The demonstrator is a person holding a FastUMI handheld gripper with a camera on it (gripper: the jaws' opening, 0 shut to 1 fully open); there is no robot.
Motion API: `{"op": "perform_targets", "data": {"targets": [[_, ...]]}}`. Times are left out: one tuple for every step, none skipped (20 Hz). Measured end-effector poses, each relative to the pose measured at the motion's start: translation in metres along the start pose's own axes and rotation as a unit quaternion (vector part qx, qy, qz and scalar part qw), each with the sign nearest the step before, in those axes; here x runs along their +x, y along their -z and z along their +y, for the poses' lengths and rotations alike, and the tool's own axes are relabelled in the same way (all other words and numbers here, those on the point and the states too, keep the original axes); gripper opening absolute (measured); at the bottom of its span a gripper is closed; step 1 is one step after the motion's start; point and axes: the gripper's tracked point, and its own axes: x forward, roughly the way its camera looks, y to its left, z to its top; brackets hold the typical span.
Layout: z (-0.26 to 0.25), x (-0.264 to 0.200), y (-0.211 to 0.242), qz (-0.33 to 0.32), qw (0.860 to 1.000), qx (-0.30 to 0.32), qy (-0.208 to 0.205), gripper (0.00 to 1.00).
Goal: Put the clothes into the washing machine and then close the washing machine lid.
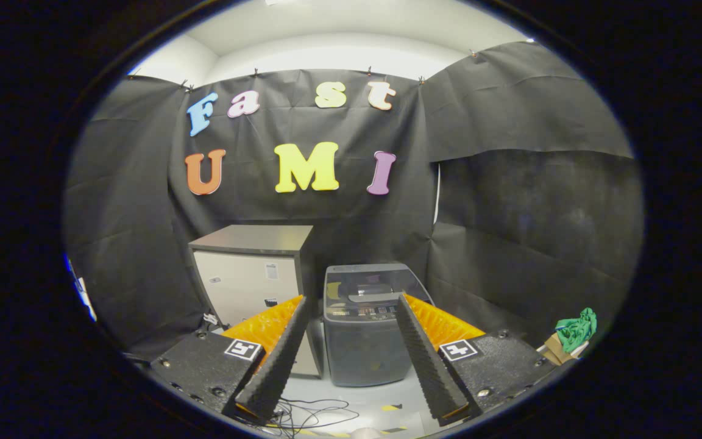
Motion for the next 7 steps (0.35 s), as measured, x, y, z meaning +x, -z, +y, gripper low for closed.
{"op": "perform_targets", "data": {"targets": [[0.002,0.000,0.002,0.000,1.000,-0.006,0.000,0.92],[0.005,0.000,0.004,0.000,1.000,-0.011,-0.001,0.92],[0.007,-0.002,0.006,0.002,1.000,-0.012,-0.003,0.92],[0.009,-0.004,0.007,0.004,1.000,-0.010,-0.004,0.92],[0.010,-0.005,0.007,0.005,1.000,-0.007,-0.003,0.92],[0.011,-0.006,0.006,0.004,1.000,-0.006,-0.004,0.92],[0.012,-0.008,0.006,0.005,1.000,-0.006,-0.003,0.92]]}}
